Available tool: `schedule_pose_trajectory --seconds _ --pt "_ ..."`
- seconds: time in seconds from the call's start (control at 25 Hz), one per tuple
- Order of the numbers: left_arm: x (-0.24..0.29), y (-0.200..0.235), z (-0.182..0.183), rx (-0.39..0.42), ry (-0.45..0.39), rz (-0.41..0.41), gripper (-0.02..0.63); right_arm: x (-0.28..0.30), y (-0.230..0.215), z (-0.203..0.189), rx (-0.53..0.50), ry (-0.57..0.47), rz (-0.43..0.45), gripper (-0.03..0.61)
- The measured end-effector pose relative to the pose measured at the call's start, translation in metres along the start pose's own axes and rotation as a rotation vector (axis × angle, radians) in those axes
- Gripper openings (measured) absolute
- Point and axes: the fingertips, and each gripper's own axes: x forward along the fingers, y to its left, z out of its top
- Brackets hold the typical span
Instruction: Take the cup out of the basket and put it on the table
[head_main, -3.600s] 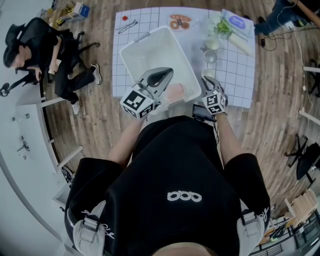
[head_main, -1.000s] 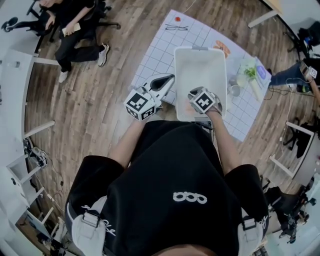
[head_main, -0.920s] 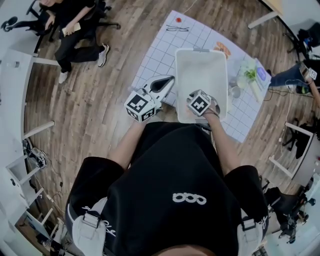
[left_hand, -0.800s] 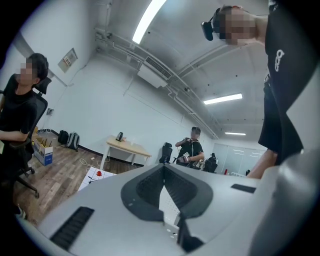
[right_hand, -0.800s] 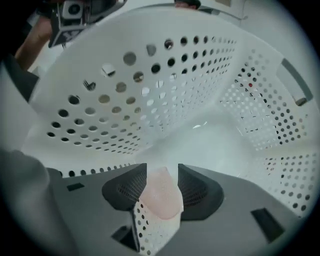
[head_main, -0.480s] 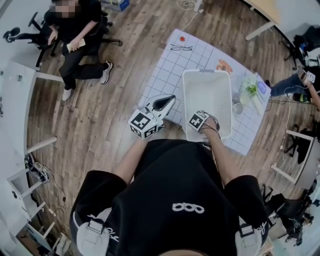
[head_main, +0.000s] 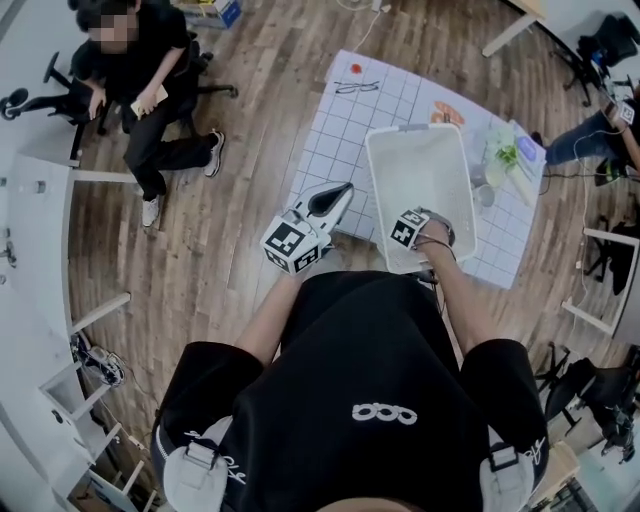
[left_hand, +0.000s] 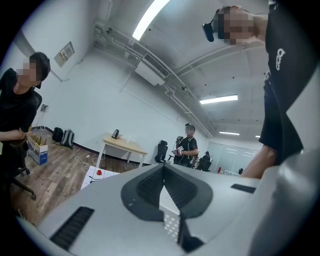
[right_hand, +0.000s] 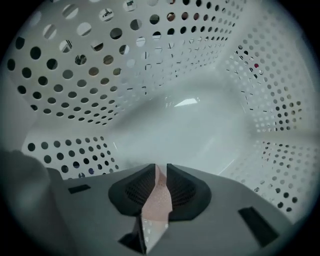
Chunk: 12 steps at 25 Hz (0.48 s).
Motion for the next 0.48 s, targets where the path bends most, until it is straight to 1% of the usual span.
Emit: schedule_pose_trajectory --seconds 0.04,0.16,0.24,0.36,0.48 --pt "-0.001 0.000 -0.001 0.000 0.004 -0.004 0.008 0.001 -0.001 -0.001 0.000 0.001 -0.008 0.077" --pt "0.000 0.003 0.003 0.016 0.008 -0.007 0.008 -0.001 -0.014 0.002 -0.003 -0.008 -0.031 0.069" --pt "-0.001 0.004 0.001 0.016 0.014 0.001 0.008 -0.002 -0.013 0.004 -0.010 -0.022 -0.033 0.066" --pt "0.010 -0.005 -0.004 0.000 0.018 -0.024 0.008 -0.008 -0.011 -0.009 0.014 -0.050 -0.035 0.057" --pt "0.010 -0.005 0.001 0.018 0.024 -0.032 0.008 -0.022 -0.017 0.000 0.034 -0.101 -0.048 0.052"
